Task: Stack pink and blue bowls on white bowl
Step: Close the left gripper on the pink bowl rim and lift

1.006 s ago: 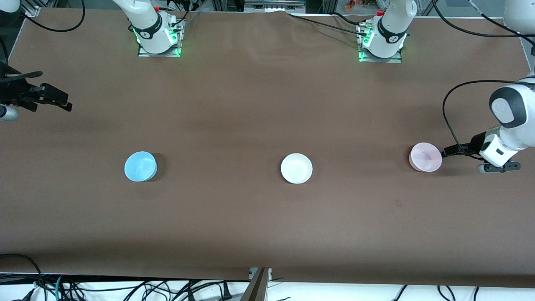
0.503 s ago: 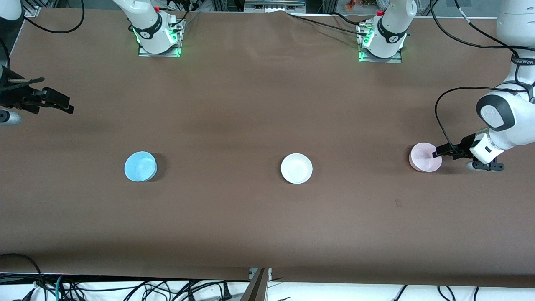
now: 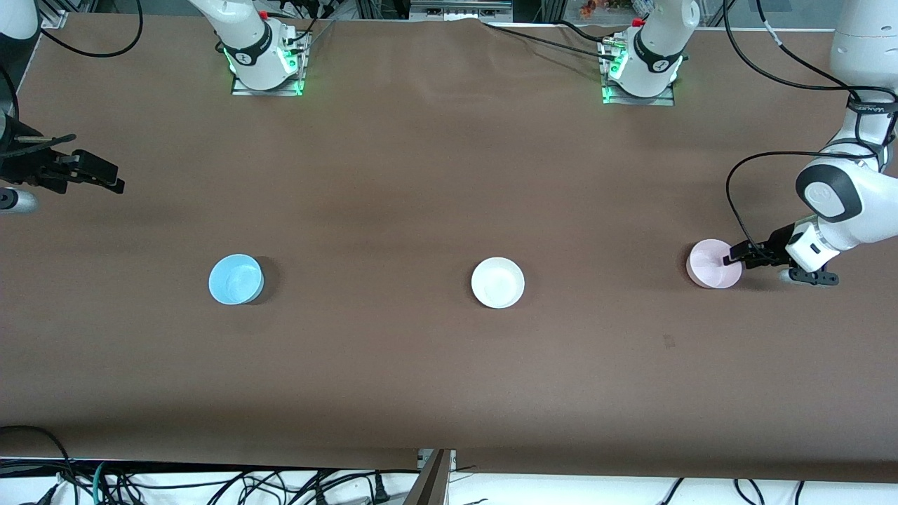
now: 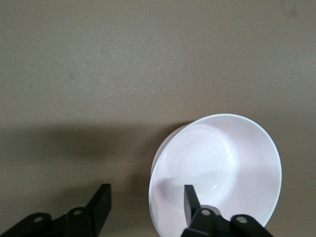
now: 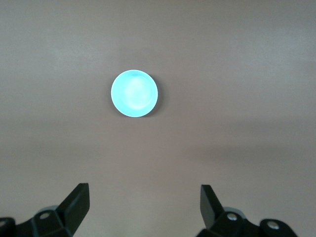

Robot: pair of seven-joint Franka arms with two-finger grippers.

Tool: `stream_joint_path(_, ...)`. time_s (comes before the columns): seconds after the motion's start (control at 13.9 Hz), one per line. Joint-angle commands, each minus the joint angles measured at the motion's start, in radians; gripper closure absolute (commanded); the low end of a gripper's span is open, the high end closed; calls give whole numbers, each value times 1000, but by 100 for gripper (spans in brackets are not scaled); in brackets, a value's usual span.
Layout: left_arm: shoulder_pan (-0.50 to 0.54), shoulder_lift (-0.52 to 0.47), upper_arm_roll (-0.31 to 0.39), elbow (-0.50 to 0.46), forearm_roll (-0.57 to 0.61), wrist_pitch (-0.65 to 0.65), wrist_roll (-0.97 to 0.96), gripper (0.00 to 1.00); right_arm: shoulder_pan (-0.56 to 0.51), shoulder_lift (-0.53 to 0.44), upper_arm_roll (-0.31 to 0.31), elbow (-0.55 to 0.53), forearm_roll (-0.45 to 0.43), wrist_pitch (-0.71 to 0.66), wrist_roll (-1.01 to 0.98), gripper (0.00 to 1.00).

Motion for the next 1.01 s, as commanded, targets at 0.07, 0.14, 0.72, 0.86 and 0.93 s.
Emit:
stream_joint_path(0.07, 2, -4, 1, -3, -31, 9, 37, 80, -10, 2, 5, 16, -15, -5, -23, 1)
stream_joint_path(0.14, 1, -4, 1, -1, -32, 9, 25, 85, -10, 3, 5, 16, -13, -5, -23, 1)
stream_joint_path(0.72, -56, -35, -8, 77, -29, -121, -217, 100, -16, 3, 2, 16, -12, -5, -25, 1)
stream_joint_path(0.86, -93, -50, -66, 111, -17, -134, -373, 100, -16, 3, 4, 16, -12, -5, -25, 1)
stream_joint_path(0.93, -102, -62, -110, 120, -11, -134, -456, 100, -16, 3, 4, 16, -12, -5, -25, 1)
